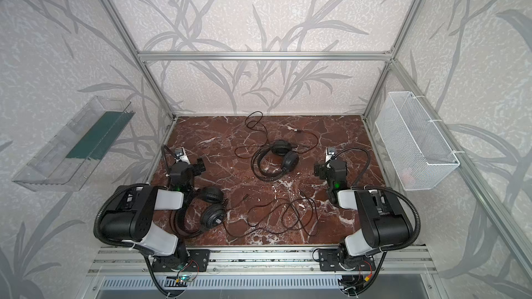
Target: Wrap the headphones
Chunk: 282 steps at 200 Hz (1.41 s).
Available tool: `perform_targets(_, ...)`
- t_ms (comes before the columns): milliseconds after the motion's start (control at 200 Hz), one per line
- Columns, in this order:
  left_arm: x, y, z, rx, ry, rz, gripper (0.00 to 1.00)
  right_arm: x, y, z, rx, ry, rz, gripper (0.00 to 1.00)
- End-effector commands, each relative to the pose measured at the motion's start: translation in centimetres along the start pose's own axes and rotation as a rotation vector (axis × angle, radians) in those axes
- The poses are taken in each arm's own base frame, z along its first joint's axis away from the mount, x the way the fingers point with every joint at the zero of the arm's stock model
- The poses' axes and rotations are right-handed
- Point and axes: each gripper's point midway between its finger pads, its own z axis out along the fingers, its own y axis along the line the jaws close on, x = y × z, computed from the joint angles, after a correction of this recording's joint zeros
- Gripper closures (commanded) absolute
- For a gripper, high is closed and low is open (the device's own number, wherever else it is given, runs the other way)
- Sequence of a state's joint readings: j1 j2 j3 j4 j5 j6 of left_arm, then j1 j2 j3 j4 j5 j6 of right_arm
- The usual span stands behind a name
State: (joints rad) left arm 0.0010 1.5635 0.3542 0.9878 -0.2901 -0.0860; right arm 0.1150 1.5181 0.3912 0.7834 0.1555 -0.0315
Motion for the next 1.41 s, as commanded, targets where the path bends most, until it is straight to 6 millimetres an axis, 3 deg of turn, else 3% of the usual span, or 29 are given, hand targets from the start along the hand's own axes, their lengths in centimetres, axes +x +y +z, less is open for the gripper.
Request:
perform_targets(0,-0.1,0.0,0.1,-0.009,-0.005,0.018,0.01,-1.3,0.1,0.3,-0.004,-0.038,-0.002,0.01)
perform_targets(995,-0.1,-0.1,0.1,-0.006,-0.007,0.025,0.01,-1.3,0.1,0.3,-0.004,-0.038,-0.002,0.01)
perform_targets(1090,-0.6,0.5,-0.4,-0.030,0.000,0.004,0.01,-3.6,-0.5,-0.6,0.034,-0.107,-0.008,0.01)
perform_targets(1170,-4.3,2.1,-1.7,-0.186,-0.003,0.019,0.01,-6.7,-1.6,-3.1,0.062,-0.094,0.064,0.01)
perform_targets(1244,-8.3,6.2,-4.4,-0.399,0.004,-0.235,0.01,-10.4,-1.1,-6.0,-0.007,-0.104,0.204,0.01)
perform_targets(1309,-10.7,7.2,-6.8,-0.396,0.051,-0.354,0.01,-12.6,-0.3,-8.0,-0.071,-0.086,0.252,0.01)
perform_targets(1344,-11.6,6.8,-7.9,-0.347,0.093,-0.373,0.01,-12.9,-1.0,-8.8,-0.042,-0.066,0.344,0.01)
perform_targets(1404,-12.5,6.2,-10.3,-0.272,0.157,-0.416,0.01,-10.2,-4.2,-10.4,0.152,0.013,0.736,0.01)
